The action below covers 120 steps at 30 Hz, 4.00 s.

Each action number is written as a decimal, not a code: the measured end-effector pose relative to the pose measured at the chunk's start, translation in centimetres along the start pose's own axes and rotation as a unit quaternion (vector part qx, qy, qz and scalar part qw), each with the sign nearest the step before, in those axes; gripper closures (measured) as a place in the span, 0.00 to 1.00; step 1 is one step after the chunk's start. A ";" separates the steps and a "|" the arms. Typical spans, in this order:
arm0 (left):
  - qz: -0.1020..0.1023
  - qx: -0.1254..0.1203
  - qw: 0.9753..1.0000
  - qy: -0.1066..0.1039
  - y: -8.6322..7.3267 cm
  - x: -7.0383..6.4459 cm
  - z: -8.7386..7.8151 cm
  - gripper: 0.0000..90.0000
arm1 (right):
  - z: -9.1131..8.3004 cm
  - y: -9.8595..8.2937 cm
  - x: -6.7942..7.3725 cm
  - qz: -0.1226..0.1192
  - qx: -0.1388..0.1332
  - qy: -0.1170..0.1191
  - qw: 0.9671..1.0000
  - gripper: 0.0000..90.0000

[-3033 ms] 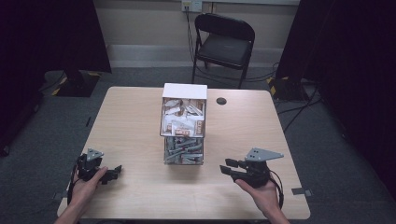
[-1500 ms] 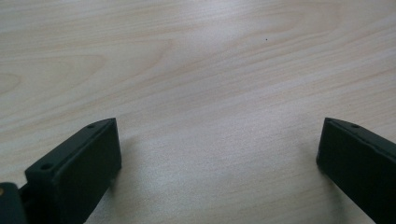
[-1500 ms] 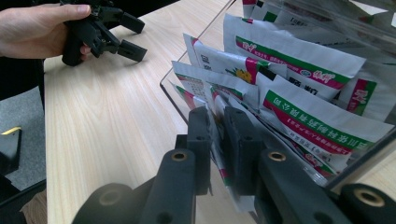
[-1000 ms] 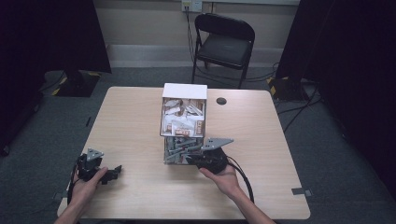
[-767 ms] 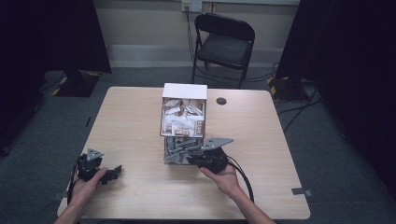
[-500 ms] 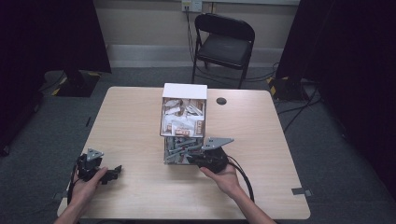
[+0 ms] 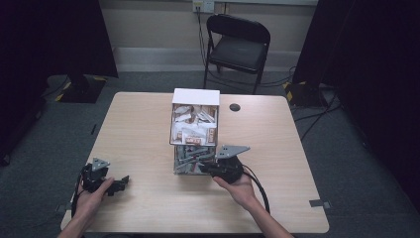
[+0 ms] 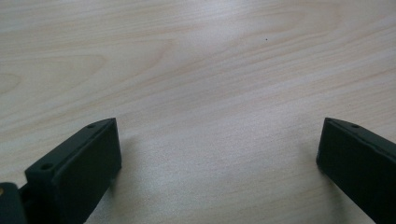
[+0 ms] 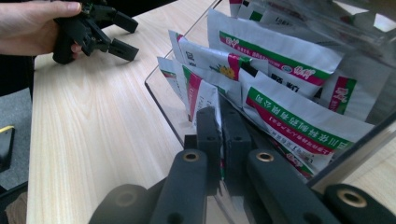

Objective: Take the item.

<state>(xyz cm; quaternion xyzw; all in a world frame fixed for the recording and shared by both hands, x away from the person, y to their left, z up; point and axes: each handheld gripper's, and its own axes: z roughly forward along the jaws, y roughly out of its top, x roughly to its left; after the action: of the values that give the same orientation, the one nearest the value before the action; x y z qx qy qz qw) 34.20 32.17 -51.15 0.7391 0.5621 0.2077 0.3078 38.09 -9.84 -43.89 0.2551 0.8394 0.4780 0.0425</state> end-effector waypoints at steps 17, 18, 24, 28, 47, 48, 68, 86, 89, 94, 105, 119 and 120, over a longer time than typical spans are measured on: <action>0.001 0.001 1.000 0.000 0.0 0.0 0.0 0.00 | -0.8 0.5 0.1 0.014 -0.017 0.010 1.000 0.99; 0.001 0.001 1.000 0.000 0.0 0.0 0.0 0.00 | -0.9 0.5 0.1 0.019 -0.018 0.011 1.000 0.99; 0.001 0.001 1.000 0.000 0.0 0.0 0.0 0.00 | -1.4 0.9 0.4 0.016 -0.026 0.013 0.999 0.99; 0.001 0.001 1.000 0.000 0.0 0.0 0.0 0.00 | -1.6 1.1 0.5 0.013 -0.031 0.012 0.999 0.99; 0.001 0.001 1.000 0.000 0.0 0.0 0.0 0.00 | -3.1 1.6 0.8 0.015 -0.049 0.011 0.999 0.99; 0.001 0.001 1.000 0.000 0.0 0.0 0.0 0.00 | -3.2 1.6 0.8 0.015 -0.050 0.011 0.999 0.99; 0.001 0.001 1.000 0.000 0.0 0.0 0.0 0.00 | -5.7 1.6 0.9 0.012 -0.065 0.002 0.998 0.99; 0.001 0.001 1.000 0.000 0.0 0.0 0.0 0.00 | -7.9 1.2 0.3 0.021 -0.083 -0.013 0.996 0.99; 0.001 0.001 1.000 0.000 0.0 0.0 0.0 0.00 | -8.4 1.2 0.1 0.022 -0.087 -0.017 0.996 0.99; 0.001 0.001 1.000 0.000 0.0 0.0 0.0 0.00 | -9.0 1.1 -0.1 0.022 -0.088 -0.022 0.996 0.99; 0.001 0.001 1.000 0.000 0.0 0.0 0.0 0.00 | -9.8 0.5 -0.7 0.031 -0.089 -0.033 0.995 0.99; 0.001 0.001 1.000 0.000 0.0 0.0 0.0 0.00 | -10.8 0.2 -2.5 0.047 -0.090 -0.059 0.993 0.99; 0.001 0.001 1.000 0.000 0.0 0.0 0.0 0.00 | -10.9 0.2 -2.7 0.049 -0.090 -0.061 0.993 0.99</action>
<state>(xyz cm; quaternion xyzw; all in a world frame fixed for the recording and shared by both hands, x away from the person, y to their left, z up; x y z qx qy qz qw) 34.23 32.19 -51.14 0.7401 0.5612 0.2074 0.3071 37.07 -19.54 -38.34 0.3199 0.7754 0.5364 0.0929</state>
